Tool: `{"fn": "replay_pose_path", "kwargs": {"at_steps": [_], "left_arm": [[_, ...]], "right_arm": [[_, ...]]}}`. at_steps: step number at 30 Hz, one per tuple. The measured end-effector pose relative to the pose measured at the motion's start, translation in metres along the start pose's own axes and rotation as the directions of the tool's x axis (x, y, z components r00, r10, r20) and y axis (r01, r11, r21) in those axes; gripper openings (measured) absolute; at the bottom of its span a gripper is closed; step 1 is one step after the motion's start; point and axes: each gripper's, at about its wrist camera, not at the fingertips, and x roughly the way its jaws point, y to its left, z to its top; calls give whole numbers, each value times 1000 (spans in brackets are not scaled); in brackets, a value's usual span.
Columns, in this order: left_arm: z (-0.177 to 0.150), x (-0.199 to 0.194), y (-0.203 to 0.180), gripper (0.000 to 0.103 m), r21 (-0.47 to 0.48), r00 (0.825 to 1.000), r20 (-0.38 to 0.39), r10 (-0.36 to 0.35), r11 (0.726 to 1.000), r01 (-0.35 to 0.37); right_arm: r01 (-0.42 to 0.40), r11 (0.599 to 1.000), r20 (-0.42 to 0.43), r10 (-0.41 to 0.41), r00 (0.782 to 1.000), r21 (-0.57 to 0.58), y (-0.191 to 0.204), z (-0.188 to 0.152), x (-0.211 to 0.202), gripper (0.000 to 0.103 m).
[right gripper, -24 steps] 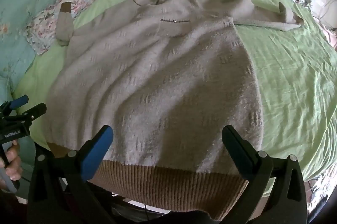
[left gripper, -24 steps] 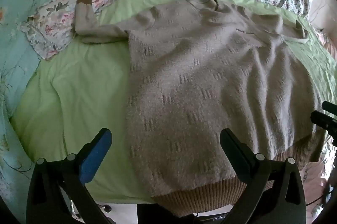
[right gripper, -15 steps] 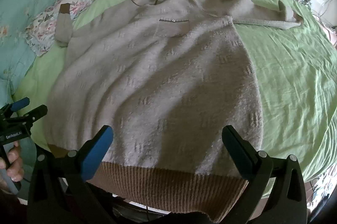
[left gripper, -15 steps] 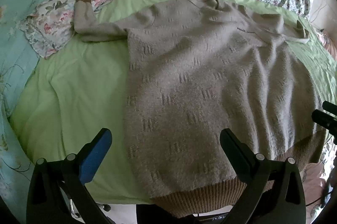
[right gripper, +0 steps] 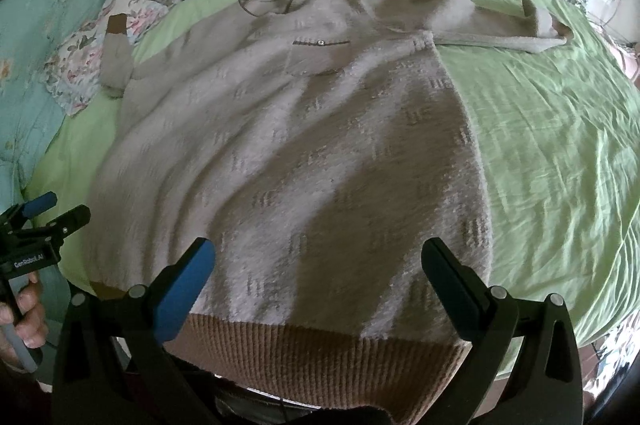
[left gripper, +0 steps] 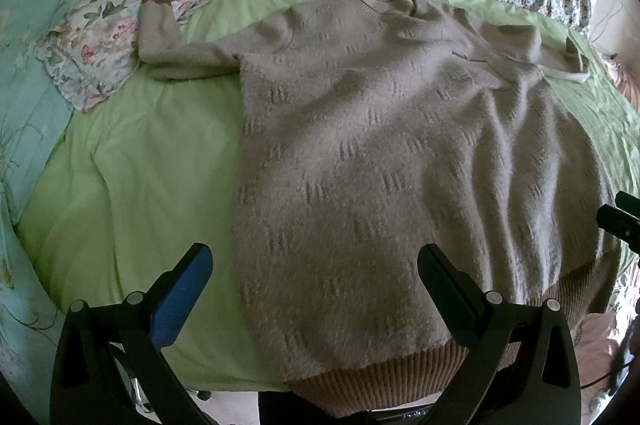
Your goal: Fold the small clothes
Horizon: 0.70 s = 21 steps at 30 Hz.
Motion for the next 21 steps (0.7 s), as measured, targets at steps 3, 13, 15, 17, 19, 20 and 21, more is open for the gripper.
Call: {"fn": "replay_pose_path", "kwargs": {"at_steps": [3,13,15,17,19,20,21], "left_arm": [[2,-1,-1,102,10,999,26,25,1000,-26],[7,0,2,102,-8,1000,-3,-4,1000,4],[8,0,2,102,-8,1000,-2,-6,1000,6],[11,0,2,102,-9,1000,4,-8,1000,8],[12,-1,1,102,-11,1000,8,-9,1000,9],[12,-1,1,102,-14,1000,14,-12,1000,13],[12,-1,1,102,-13,1000,12,-11,1000,11]], "right_arm": [[-11,1000,2,11,1000,6,-1,1,0,103],[-21,1000,7,21,1000,11,-3,5,1,103],[-38,999,12,37,999,16,-3,6,1,103],[-57,998,8,57,998,27,-2,8,1,103],[-65,997,0,65,998,35,-1,9,1,103],[-72,997,2,72,997,39,-1,10,1,103],[-73,997,2,73,997,40,-1,11,1,103]]}}
